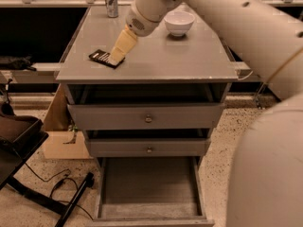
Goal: Place rxbar chocolate into bottom drawer
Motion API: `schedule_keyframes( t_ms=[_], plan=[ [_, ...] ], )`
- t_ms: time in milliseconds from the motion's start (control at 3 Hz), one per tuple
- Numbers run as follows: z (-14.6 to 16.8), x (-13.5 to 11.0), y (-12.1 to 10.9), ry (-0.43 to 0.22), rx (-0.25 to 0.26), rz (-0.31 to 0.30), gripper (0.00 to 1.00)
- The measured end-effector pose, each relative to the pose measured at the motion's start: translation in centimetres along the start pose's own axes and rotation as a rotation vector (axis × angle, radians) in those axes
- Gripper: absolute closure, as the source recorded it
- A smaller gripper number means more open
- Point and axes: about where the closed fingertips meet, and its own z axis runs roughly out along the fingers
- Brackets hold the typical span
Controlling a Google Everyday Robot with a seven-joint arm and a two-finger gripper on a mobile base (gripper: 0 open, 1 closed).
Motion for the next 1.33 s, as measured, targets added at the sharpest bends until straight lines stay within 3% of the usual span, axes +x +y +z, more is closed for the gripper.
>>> schedule_keyframes(
  t_ms=[333,667,1333],
  plan=[
    [5.2,-2.6,-2.5,-0.028,0.006,-0.005,0.00],
    [7.6,-3.6,-3.5,-0.042,0.011,-0.005,0.00],
    [14.3,-4.0,-2.2,-0.011,-0.087,0.019,0.00]
  ],
)
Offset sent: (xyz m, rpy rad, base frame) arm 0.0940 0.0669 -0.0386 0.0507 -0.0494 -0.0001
